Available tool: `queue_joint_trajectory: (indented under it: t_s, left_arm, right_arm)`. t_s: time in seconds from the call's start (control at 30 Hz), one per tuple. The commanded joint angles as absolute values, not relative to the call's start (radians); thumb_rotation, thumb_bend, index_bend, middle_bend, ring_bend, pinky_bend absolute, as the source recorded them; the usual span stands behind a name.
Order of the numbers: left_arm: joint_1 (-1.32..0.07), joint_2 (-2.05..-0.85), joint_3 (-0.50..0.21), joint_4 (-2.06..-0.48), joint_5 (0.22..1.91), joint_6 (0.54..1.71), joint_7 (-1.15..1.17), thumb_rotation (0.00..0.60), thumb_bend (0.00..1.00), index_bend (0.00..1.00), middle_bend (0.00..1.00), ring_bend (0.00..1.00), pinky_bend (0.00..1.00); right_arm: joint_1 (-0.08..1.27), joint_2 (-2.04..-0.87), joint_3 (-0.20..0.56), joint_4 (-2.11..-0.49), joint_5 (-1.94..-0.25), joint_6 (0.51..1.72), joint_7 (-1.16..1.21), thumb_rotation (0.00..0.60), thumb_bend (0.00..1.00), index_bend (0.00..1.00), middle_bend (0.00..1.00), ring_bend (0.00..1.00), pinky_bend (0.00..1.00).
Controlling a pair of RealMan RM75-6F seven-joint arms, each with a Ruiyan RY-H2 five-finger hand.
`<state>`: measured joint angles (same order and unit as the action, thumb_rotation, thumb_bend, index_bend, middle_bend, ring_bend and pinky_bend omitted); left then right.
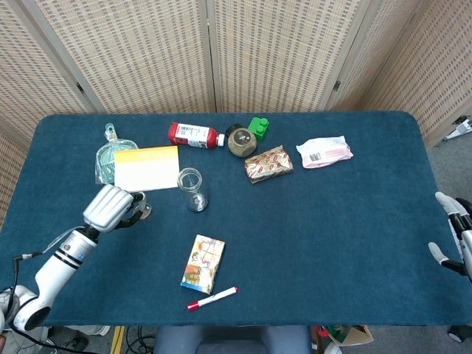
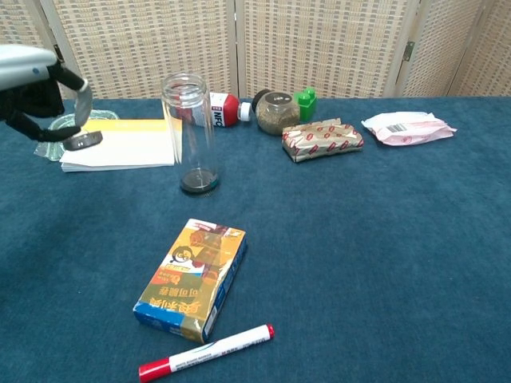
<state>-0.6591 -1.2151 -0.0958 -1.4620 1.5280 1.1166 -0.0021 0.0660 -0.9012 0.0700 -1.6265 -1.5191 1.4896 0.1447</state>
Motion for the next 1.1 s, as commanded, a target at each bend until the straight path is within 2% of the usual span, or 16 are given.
queue_joint_trajectory:
  t_s: [0.03,0.2,0.57,1.1]
  left_arm:
    - [-0.666,-1.166,-0.141,-1.524,1.504,1.141,0.018,0.6,0.46,0.64,1.0,0.96,1.0]
    - [-0.687,-1.159,-0.185,-1.548,1.482,1.147,0.012,0.6,0.46,0.63,1.0,0.96,1.0]
    - [-0.765,-1.227,-0.26,-1.521,1.45,1.13,0.017,0.6,0.46,0.62,1.0,0.96,1.0]
    - [-0.869,-1.347,-0.277,-1.402,1.384,1.023,0.045,0.6,0.46,0.62,1.0,0.96,1.0]
  right_arm:
    - [0.066,-0.9,0.071,-1.628,-1.519,1.492,0.145,0.6,0.29,0.02,0.13,0.08,0.23]
    - [0.066,-0.902,0.069,-1.628,-1.523,1.492,0.146,0.6,0.29,0.02,0.13,0.08,0.23]
    - [0.057,-0.899,0.064,-1.63,-1.526,1.502,0.146,0.6,0.29,0.02,0.13,0.08,0.23]
    - [0.056,-0.885,0.071,-1.635,-1.516,1.505,0.14,0.6,0.29,0.02,0.13,0.08,0.23]
